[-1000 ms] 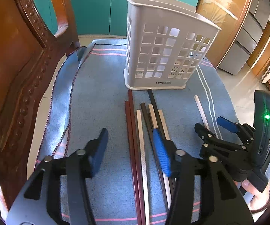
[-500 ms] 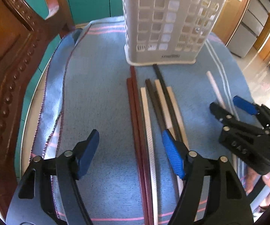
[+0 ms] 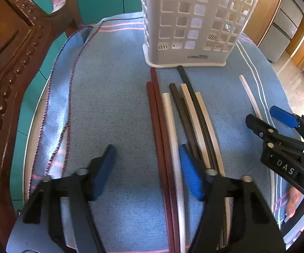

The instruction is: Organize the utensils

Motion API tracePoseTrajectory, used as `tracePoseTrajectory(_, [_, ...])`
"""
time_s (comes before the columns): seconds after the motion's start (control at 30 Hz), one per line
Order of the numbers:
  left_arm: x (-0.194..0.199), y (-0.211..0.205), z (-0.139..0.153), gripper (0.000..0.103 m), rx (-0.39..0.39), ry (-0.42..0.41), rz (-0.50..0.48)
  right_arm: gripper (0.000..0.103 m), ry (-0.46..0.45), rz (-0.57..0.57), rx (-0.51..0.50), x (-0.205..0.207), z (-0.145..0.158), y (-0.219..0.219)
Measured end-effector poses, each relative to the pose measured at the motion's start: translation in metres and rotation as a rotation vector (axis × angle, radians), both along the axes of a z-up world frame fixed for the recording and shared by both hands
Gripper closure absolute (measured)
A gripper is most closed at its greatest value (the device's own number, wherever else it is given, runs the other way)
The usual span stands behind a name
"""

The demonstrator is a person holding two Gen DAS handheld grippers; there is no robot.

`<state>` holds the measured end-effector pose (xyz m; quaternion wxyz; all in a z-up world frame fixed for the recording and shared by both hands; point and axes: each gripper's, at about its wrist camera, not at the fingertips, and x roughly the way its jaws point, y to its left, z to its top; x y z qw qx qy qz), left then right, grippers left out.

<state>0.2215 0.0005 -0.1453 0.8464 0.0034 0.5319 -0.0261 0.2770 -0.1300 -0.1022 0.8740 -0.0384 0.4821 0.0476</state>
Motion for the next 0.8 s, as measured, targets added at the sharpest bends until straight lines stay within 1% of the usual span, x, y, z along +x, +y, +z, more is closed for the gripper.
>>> tracePoseTrajectory(0.03, [0.000,0.004,0.002,0.078,-0.008,-0.004,0.004,0.034,0.001,0.000,0.002,0.000,0.000,0.000])
tracePoseTrajectory(0.07, [-0.002,0.009,0.005,0.083,-0.017,-0.003,0.011,0.034,0.002,0.000,0.006,0.000,0.001,0.000])
tracePoseTrajectory(0.23, [-0.004,0.033,0.009,0.085,-0.149,0.009,0.031,0.034,0.001,0.014,0.019,-0.001,0.005,0.001])
tracePoseTrajectory(0.27, [-0.006,0.037,0.011,0.085,-0.169,0.003,0.031,0.034,0.001,0.016,0.024,-0.002,0.006,0.000])
tracePoseTrajectory(0.3, [-0.008,0.039,0.015,0.090,-0.186,-0.008,0.027,0.034,0.001,0.017,0.029,-0.002,0.007,0.000])
tracePoseTrajectory(0.4, [-0.011,0.045,0.028,0.090,-0.234,-0.039,0.009,0.034,-0.004,0.019,0.043,-0.005,0.012,-0.002])
tracePoseTrajectory(0.47, [-0.013,0.049,0.032,0.090,-0.243,-0.055,0.009,0.034,-0.007,0.019,0.051,-0.006,0.014,-0.004])
tracePoseTrajectory(0.5, [-0.014,0.045,0.030,0.090,-0.244,-0.055,0.013,0.034,-0.008,0.019,0.055,-0.006,0.015,-0.005])
tracePoseTrajectory(0.63, [-0.013,0.051,0.031,0.090,-0.240,-0.060,0.034,0.034,-0.011,0.023,0.067,-0.011,0.018,-0.006])
tracePoseTrajectory(0.67, [-0.011,0.052,0.031,0.089,-0.245,-0.064,0.032,0.034,-0.011,0.024,0.069,-0.011,0.019,-0.006])
tracePoseTrajectory(0.7, [-0.009,0.048,0.032,0.086,-0.247,-0.068,0.027,0.034,-0.011,0.024,0.071,-0.012,0.019,-0.007])
tracePoseTrajectory(0.73, [-0.007,0.044,0.033,0.083,-0.244,-0.073,0.022,0.034,-0.010,0.023,0.072,-0.012,0.019,-0.008])
tracePoseTrajectory(0.8, [-0.009,0.041,0.032,0.082,-0.199,-0.073,0.023,0.034,-0.007,0.022,0.075,-0.012,0.019,-0.009])
